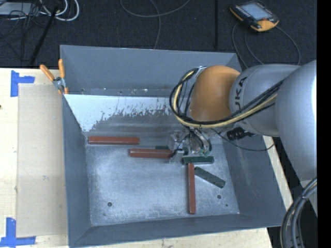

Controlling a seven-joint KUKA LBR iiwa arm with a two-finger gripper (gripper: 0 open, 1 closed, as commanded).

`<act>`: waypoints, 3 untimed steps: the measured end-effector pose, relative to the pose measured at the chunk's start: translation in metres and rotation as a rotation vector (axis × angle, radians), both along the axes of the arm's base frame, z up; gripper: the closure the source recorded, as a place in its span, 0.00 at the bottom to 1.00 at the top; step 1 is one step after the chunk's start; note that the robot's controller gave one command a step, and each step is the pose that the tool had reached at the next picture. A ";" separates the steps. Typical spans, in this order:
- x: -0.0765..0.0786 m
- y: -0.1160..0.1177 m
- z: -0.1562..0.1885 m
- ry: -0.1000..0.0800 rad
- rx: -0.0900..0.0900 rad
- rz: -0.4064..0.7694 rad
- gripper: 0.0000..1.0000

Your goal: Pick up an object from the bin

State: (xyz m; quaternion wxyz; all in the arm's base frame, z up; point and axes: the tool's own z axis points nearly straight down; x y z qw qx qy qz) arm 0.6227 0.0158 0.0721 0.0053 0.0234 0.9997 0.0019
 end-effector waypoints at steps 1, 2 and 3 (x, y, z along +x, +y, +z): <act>-0.001 0.000 0.003 0.006 -0.001 0.000 1.00; -0.004 -0.001 0.020 0.015 -0.002 0.000 1.00; -0.003 -0.001 0.036 0.011 -0.003 0.000 1.00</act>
Offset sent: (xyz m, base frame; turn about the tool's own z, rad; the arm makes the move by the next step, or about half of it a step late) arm -0.0002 -0.0002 0.0111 0.0000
